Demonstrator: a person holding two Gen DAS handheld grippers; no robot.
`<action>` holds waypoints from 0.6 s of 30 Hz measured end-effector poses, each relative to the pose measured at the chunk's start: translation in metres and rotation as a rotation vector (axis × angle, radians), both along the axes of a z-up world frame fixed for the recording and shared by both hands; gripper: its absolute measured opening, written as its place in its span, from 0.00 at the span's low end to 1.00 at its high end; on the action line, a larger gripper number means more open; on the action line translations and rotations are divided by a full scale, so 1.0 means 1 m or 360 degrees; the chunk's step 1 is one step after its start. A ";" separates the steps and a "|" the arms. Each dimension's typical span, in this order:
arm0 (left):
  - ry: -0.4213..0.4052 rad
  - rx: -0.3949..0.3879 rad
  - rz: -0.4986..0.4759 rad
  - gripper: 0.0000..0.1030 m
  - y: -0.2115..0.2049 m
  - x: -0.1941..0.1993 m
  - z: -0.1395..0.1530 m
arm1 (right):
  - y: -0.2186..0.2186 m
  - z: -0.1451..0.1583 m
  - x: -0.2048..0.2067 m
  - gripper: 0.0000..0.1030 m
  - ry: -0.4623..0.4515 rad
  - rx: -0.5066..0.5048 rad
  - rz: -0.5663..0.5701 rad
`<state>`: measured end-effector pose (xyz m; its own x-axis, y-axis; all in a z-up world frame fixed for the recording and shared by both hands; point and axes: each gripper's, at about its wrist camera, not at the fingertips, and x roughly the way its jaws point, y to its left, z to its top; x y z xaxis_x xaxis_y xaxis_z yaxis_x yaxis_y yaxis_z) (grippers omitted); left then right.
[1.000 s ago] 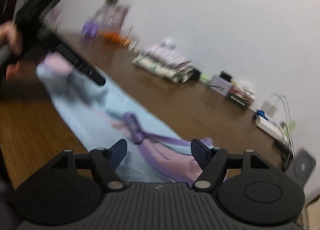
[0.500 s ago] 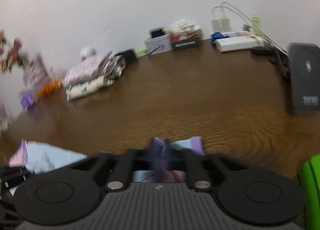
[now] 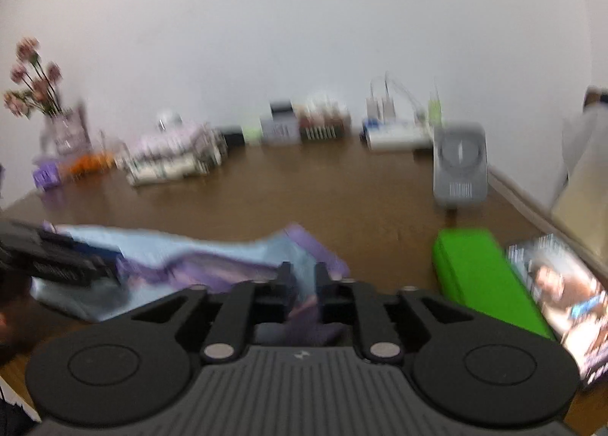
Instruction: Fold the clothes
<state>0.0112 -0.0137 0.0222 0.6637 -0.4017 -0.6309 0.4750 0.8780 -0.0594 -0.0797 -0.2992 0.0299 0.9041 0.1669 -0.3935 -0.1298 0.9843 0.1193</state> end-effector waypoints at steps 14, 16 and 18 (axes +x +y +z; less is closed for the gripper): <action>-0.0007 0.0013 -0.0038 0.57 -0.002 -0.002 -0.001 | 0.024 -0.018 0.063 0.19 0.0200 0.0085 0.0090; -0.0001 0.0000 -0.0037 0.57 0.000 -0.001 -0.001 | 0.012 -0.021 0.060 0.18 0.0234 0.0138 0.0040; -0.0004 -0.0001 -0.0039 0.57 0.000 -0.001 -0.002 | 0.001 -0.024 0.058 0.18 0.0268 0.0191 -0.0010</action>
<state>0.0098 -0.0133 0.0207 0.6552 -0.4183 -0.6291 0.4966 0.8660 -0.0587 -0.0220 -0.2984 0.0060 0.8283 0.2161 -0.5170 -0.0918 0.9625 0.2553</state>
